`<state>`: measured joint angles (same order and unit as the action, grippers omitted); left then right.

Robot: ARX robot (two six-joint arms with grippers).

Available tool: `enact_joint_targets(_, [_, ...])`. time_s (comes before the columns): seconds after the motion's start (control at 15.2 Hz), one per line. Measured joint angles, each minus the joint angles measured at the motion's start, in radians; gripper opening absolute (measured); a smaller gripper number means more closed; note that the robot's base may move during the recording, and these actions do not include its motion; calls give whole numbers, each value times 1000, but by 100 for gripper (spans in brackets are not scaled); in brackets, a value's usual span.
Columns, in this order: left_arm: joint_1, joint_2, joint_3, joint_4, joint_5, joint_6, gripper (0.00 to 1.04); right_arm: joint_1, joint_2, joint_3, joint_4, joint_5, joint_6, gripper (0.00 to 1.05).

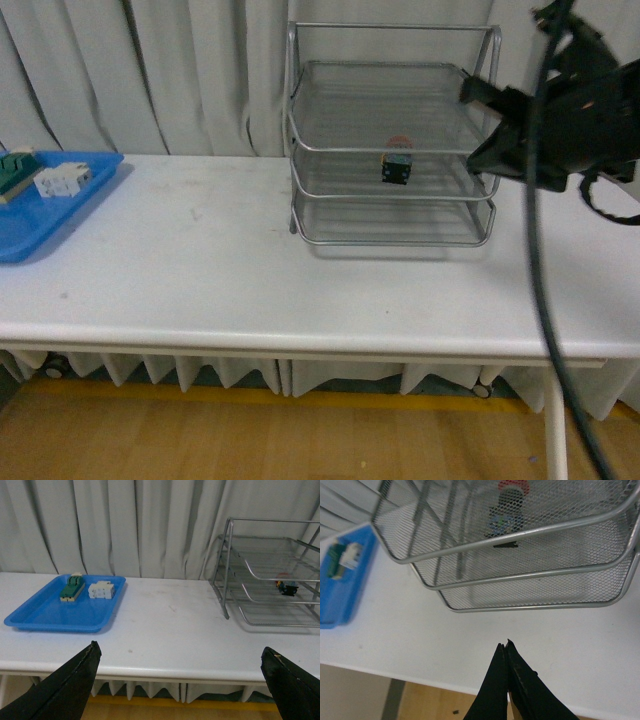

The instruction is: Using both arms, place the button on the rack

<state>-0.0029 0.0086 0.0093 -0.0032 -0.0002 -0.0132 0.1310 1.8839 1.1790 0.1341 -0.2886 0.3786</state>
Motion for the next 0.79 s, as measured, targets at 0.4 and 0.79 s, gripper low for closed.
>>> enact_joint_targets(0.4, [0,0,0,0,0,0,98,-86,-183,-180,93,-78,92,2])
enact_joint_targets(0.79, [0,0,0,0,0,0,98,-235,-762,-809,639,193,-276,2])
